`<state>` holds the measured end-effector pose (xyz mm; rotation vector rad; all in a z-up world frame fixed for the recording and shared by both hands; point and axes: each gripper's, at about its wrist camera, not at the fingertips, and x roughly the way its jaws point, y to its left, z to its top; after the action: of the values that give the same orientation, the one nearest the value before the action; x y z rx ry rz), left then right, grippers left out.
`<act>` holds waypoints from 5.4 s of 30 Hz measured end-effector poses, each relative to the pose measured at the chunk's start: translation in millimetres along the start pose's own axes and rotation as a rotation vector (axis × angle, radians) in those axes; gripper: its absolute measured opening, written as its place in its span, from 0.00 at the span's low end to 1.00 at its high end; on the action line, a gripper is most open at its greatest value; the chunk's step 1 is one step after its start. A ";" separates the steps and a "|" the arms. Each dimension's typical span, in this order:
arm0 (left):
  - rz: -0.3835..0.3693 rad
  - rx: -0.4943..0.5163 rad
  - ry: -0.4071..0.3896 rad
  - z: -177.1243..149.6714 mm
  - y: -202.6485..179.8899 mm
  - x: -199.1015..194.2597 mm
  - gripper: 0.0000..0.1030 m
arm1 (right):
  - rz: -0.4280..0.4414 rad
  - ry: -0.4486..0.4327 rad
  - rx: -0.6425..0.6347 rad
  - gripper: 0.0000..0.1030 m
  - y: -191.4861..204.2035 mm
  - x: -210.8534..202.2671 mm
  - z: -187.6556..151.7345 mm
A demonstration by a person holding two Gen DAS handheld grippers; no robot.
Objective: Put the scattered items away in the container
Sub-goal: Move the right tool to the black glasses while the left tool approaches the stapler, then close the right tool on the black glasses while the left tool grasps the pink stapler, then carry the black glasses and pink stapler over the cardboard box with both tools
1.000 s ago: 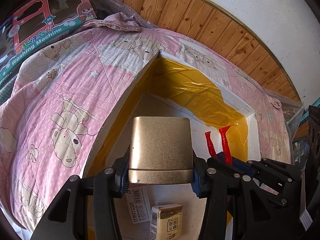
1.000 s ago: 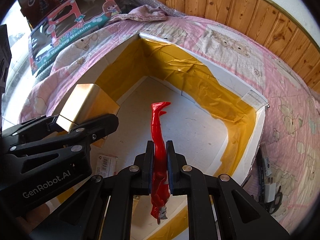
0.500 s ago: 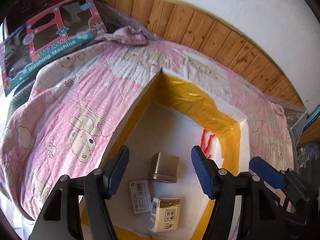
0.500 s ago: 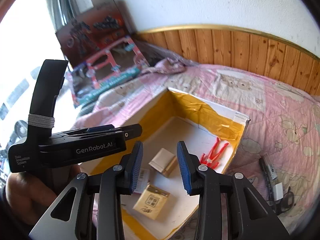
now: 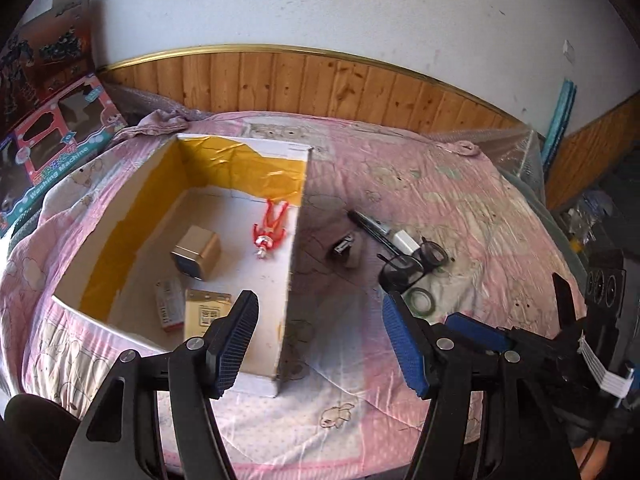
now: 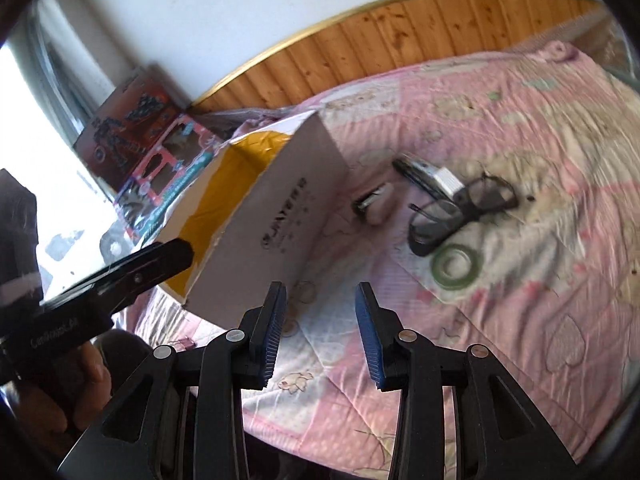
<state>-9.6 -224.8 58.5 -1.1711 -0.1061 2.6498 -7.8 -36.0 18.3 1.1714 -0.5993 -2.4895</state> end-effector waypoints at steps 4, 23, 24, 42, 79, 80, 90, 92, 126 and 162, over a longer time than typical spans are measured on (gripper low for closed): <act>-0.033 0.052 0.043 -3.1 -36.0 21.0 0.65 | 0.039 -0.001 0.249 0.38 -60.0 -6.1 7.8; 0.010 0.036 0.136 23.1 -57.4 119.0 0.65 | 0.030 0.065 0.628 0.45 -164.3 93.6 51.1; 0.005 0.047 0.136 28.4 -58.1 124.6 0.65 | 0.027 0.066 0.633 0.45 -166.4 98.1 52.7; 0.140 0.033 0.278 51.8 -35.2 252.6 0.64 | -0.001 0.046 0.606 0.24 -178.3 112.4 78.8; -0.083 0.146 0.226 15.3 -69.1 210.6 0.51 | -0.101 0.063 0.533 0.24 -185.0 102.4 87.7; -0.083 0.153 0.224 16.4 -68.2 215.8 0.51 | -0.096 0.064 0.532 0.24 -185.1 103.1 88.2; -0.096 0.112 0.228 16.2 -73.1 221.4 0.27 | -0.055 0.045 0.581 0.19 -189.7 98.9 84.5; -0.092 0.095 0.232 14.2 -73.3 217.1 0.27 | -0.060 0.042 0.578 0.18 -188.6 96.0 83.8; -0.026 0.073 0.179 -8.9 -89.2 123.1 0.27 | -0.079 0.070 0.480 0.18 -151.7 35.3 31.5; -0.051 0.033 0.091 -17.9 -81.1 54.6 0.27 | -0.045 0.059 0.355 0.18 -99.9 -9.1 -0.5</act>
<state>-16.4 -133.2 20.4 -1.2589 -0.0745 2.5403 -12.9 53.8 -25.9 1.3897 -1.0411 -2.4392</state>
